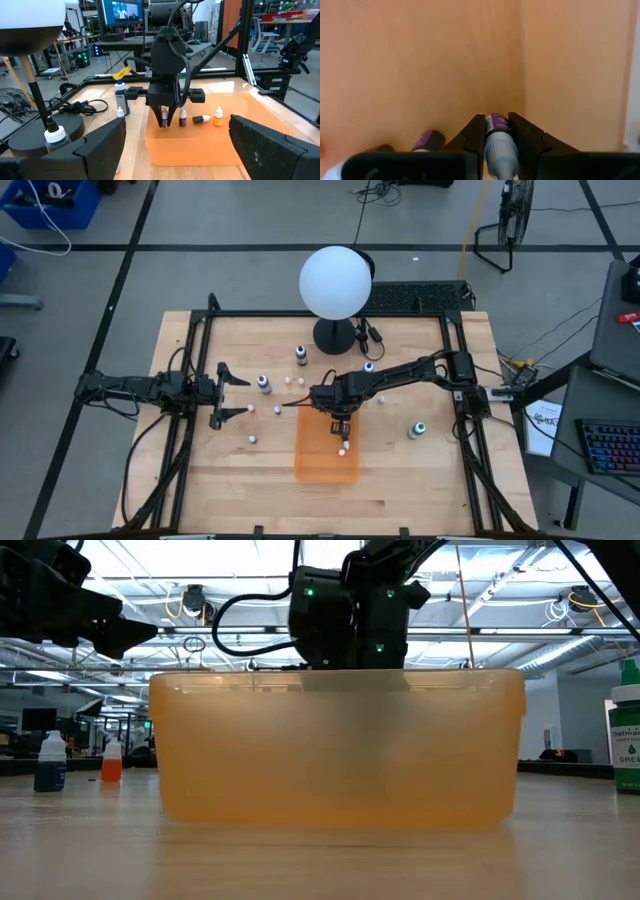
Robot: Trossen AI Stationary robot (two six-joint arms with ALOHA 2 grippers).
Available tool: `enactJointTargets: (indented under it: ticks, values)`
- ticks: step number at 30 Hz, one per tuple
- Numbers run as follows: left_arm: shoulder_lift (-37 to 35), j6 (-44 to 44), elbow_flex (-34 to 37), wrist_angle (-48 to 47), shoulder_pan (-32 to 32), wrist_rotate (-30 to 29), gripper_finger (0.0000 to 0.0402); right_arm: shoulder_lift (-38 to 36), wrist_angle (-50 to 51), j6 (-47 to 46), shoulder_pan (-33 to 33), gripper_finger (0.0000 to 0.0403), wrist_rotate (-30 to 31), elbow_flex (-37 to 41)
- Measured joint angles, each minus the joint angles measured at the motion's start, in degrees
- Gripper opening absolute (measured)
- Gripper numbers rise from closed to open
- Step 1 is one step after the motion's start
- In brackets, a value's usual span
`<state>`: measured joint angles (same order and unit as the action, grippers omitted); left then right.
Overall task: Pick & Place food coloring
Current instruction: Put the small purple food coloring bottle into the orange bin, then put the small green food coloring bottle into the orange bin
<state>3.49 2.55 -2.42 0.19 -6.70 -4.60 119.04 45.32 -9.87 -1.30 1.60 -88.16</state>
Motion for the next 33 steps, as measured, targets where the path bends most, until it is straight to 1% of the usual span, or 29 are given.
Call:
enactJointTargets:
  ticks: [4, 9, 17, 21, 23, 33]
  values:
    - [0.0, 0.0, 0.0, 0.0, 0.0, 0.0, 0.0351, 0.0, -0.4, -0.2, 0.0, 0.0059, 0.0, 0.0]
    - [0.0, 0.0, 0.0, 0.0, 0.0, 0.0, 0.0351, 0.0, -0.9, -1.5, -0.2, 0.0083, -0.2, 0.0]
    - [0.0, 0.0, 0.0, 0.0, 0.0, 0.0, 0.0351, 0.3, -1.9, -1.4, -1.7, 0.0087, -0.6, 0.2]
    - [0.0, 0.0, 0.0, 0.0, 0.0, 0.0, 0.0351, 0.2, -1.9, -1.4, -2.4, 0.0096, -1.3, 0.2]
    - [0.0, 0.0, 0.0, 0.0, 0.0, 0.0, 0.0351, 0.2, -2.2, -1.5, -2.5, 0.0104, -2.2, 0.2]
    - [0.0, 0.0, 0.0, 0.0, 0.0, 0.0, 0.0351, 0.2, -4.8, -1.6, -2.6, 0.0165, -2.0, -0.1]
